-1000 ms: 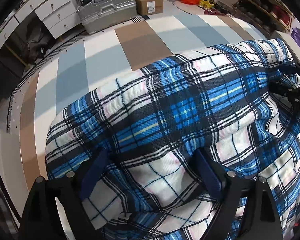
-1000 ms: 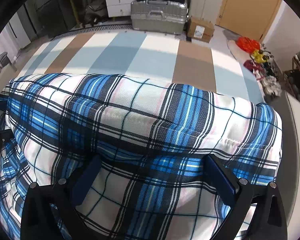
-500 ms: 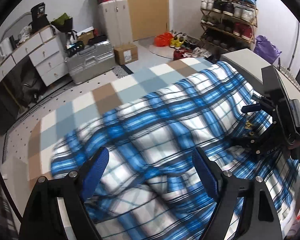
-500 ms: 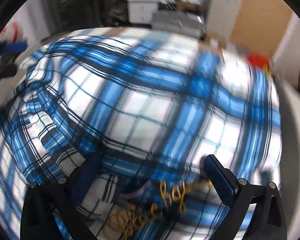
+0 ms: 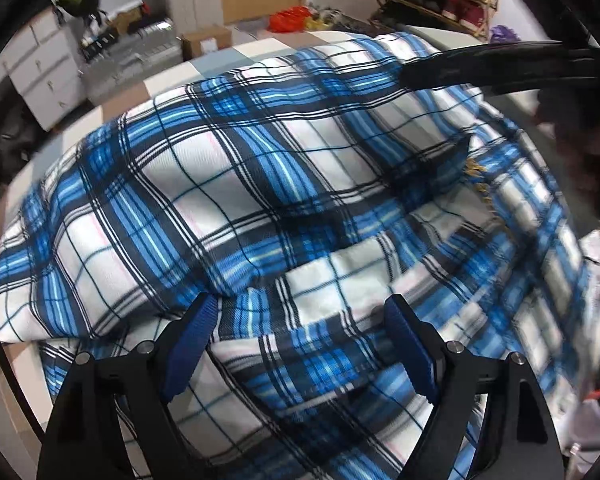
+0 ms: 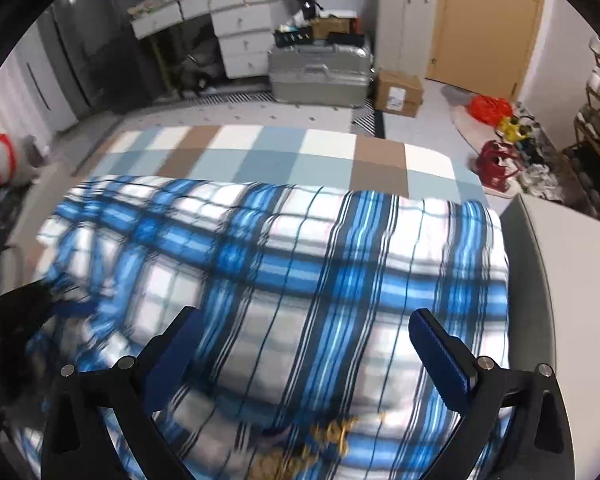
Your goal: Fold large clothes
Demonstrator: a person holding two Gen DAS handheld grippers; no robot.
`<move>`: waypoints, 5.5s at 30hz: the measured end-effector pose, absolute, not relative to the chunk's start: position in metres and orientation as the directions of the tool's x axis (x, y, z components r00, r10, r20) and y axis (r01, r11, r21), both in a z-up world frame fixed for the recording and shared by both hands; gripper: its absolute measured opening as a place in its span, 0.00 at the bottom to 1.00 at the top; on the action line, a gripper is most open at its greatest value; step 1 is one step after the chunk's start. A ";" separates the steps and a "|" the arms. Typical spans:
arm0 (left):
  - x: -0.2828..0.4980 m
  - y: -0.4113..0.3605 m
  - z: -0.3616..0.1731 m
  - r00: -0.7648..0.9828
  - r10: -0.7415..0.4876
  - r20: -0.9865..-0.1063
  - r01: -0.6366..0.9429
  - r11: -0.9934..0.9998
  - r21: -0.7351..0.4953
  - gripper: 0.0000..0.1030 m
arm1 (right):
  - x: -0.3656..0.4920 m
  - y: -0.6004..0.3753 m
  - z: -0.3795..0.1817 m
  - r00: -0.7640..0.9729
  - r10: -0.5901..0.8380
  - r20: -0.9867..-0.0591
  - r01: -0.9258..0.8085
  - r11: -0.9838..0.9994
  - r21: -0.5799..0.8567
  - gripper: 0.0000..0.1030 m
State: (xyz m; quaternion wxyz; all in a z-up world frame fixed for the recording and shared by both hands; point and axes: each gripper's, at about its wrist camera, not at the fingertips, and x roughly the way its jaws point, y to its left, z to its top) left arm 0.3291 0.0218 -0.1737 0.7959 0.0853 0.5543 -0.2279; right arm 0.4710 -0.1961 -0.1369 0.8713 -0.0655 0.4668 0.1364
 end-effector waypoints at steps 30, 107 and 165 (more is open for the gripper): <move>0.417 0.099 -0.132 0.344 -0.111 -0.932 0.223 0.974 -0.033 0.82 | 0.528 -0.236 -0.170 0.404 0.041 -0.914 -0.214 0.975 -0.050 1.00; 0.059 0.139 -0.133 0.640 0.019 -0.768 -0.120 0.990 -0.075 0.92 | 0.016 -0.160 -0.116 0.888 0.334 -0.316 -0.289 0.940 0.182 1.00; 0.128 0.150 -0.164 0.341 -0.757 -0.557 0.137 0.627 -0.767 0.64 | 0.050 -0.292 -0.127 0.868 0.262 -0.421 -0.060 0.898 0.436 1.00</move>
